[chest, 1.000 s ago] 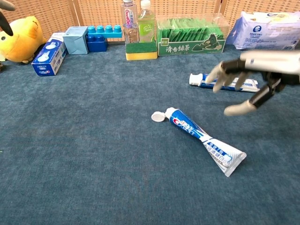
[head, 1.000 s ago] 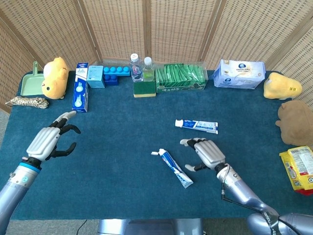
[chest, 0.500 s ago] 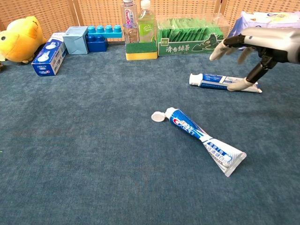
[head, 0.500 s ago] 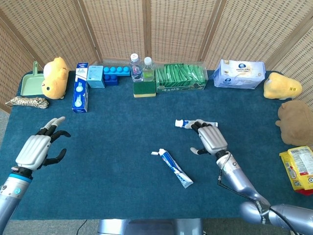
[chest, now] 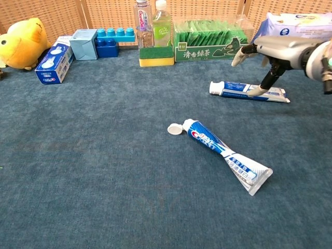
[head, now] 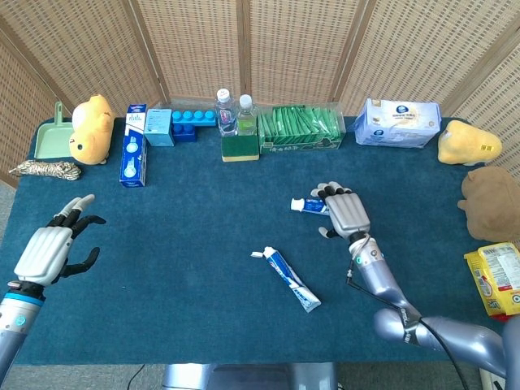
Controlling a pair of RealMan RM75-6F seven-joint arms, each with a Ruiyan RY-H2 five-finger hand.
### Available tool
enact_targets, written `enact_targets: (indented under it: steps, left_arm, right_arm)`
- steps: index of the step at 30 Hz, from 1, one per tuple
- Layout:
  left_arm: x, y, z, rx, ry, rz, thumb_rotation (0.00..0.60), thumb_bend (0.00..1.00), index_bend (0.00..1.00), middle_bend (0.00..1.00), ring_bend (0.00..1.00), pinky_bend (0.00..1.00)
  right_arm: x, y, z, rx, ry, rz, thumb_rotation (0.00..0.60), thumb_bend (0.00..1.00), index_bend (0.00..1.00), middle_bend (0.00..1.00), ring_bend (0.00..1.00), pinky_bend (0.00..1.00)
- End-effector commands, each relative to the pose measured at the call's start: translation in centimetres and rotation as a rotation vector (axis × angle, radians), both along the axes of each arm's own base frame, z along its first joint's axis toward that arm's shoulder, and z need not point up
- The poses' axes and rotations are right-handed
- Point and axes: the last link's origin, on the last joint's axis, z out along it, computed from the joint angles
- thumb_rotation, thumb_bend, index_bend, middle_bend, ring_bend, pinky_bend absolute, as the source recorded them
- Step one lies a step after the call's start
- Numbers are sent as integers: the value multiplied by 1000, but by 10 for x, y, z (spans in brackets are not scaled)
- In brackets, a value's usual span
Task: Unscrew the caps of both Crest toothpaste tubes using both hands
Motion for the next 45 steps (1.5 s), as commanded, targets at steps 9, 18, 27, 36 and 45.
enact_targets:
  steps: [9, 18, 27, 36, 45]
  left_arm:
    - [-2, 2, 0, -6, -4, 7, 600, 388, 262, 15, 0, 149]
    - [-4, 1, 1, -7, -5, 13, 600, 389, 261, 8, 0, 148]
    - [-4, -1, 1, -13, -12, 14, 600, 388, 260, 4, 0, 147]
    - [-4, -2, 3, -12, -18, 19, 600, 389, 259, 1, 0, 147]
    - [-3, -3, 4, -17, -21, 16, 600, 388, 254, 0, 0, 145]
  right_arm:
    - [-2, -23, -16, -26, 78, -61, 597, 233, 234, 181, 100, 250]
    - [-9, -31, -20, -48, 137, -74, 599, 233, 244, 181, 100, 250]
    - [-19, -38, -22, -71, 233, -27, 600, 234, 259, 186, 101, 249]
    - [-19, -30, -25, -59, 205, -15, 600, 233, 272, 191, 109, 249]
    - [-25, -36, -29, -65, 255, 1, 600, 234, 277, 191, 110, 250]
